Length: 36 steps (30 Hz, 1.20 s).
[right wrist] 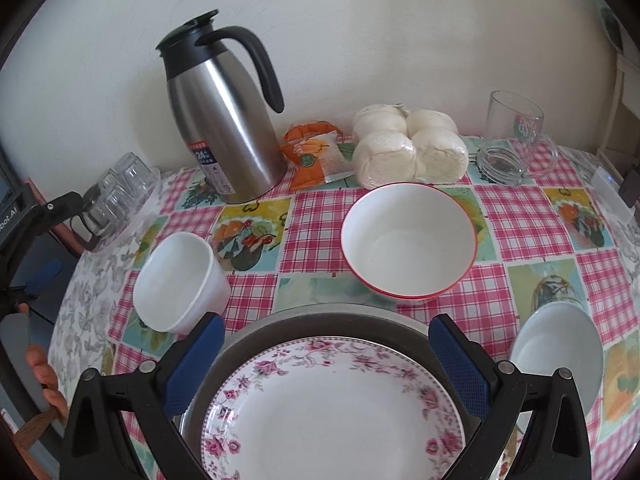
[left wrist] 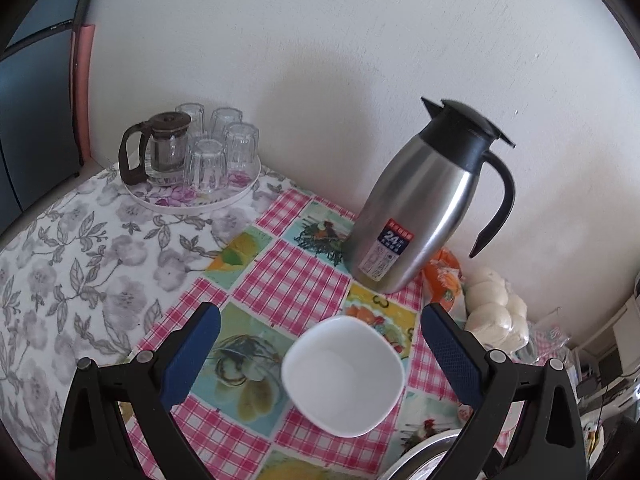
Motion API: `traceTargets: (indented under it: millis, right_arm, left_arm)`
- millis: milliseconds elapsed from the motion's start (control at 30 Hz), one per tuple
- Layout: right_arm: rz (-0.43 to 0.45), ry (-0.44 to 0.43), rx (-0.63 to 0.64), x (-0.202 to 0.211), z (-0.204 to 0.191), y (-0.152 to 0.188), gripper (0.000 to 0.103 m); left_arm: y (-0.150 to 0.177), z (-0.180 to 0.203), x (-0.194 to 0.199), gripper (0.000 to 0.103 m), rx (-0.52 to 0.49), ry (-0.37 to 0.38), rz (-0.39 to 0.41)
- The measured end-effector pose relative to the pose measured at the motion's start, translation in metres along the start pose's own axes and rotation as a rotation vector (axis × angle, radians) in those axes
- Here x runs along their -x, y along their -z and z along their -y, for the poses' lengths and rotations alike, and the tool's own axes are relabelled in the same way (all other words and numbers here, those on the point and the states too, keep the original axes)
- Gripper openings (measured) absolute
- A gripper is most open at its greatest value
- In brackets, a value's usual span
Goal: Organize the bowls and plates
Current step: 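Move both open grippers toward the rim of the white square bowl, then close the left gripper on the square bowl rim while the right gripper closes beside it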
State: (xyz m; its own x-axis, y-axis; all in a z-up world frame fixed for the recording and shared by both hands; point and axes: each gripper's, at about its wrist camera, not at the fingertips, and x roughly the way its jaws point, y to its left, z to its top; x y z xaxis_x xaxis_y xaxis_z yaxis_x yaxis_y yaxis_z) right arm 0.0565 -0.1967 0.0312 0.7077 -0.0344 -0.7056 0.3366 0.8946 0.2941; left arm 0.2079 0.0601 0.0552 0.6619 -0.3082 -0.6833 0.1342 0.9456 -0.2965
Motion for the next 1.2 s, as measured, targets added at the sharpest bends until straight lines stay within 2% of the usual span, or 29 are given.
traceTargets:
  millis: [133,333,700,867,1067,1133,1200]
  right_arm:
    - [-0.002,0.027,0.037,-0.004,-0.015,0.001,0.103]
    - [0.002,0.061,0.091,-0.009,-0.037,0.004,0.103]
    - [-0.024,0.100,0.172,-0.025,-0.066,0.008,0.103]
    - [-0.033,0.112,0.187,-0.031,-0.075,0.003,0.103]
    - [-0.046,0.128,0.210,-0.042,-0.088,-0.003,0.103]
    - [-0.041,0.143,0.226,-0.045,-0.094,-0.005,0.102]
    - [-0.034,0.151,0.235,-0.045,-0.098,-0.006,0.102]
  left_arm:
    - [0.000,-0.007,-0.010,0.100,-0.007,0.018,-0.051]
    - [0.005,-0.021,-0.027,0.100,0.018,0.001,-0.123]
    - [0.014,-0.034,-0.050,0.100,0.069,-0.011,-0.209]
    - [0.019,-0.036,-0.060,0.099,0.085,0.008,-0.244]
    - [0.024,-0.035,-0.072,0.096,0.087,0.031,-0.275]
    - [0.025,-0.035,-0.075,0.088,0.086,0.038,-0.285]
    - [0.025,-0.035,-0.078,0.086,0.086,0.044,-0.293]
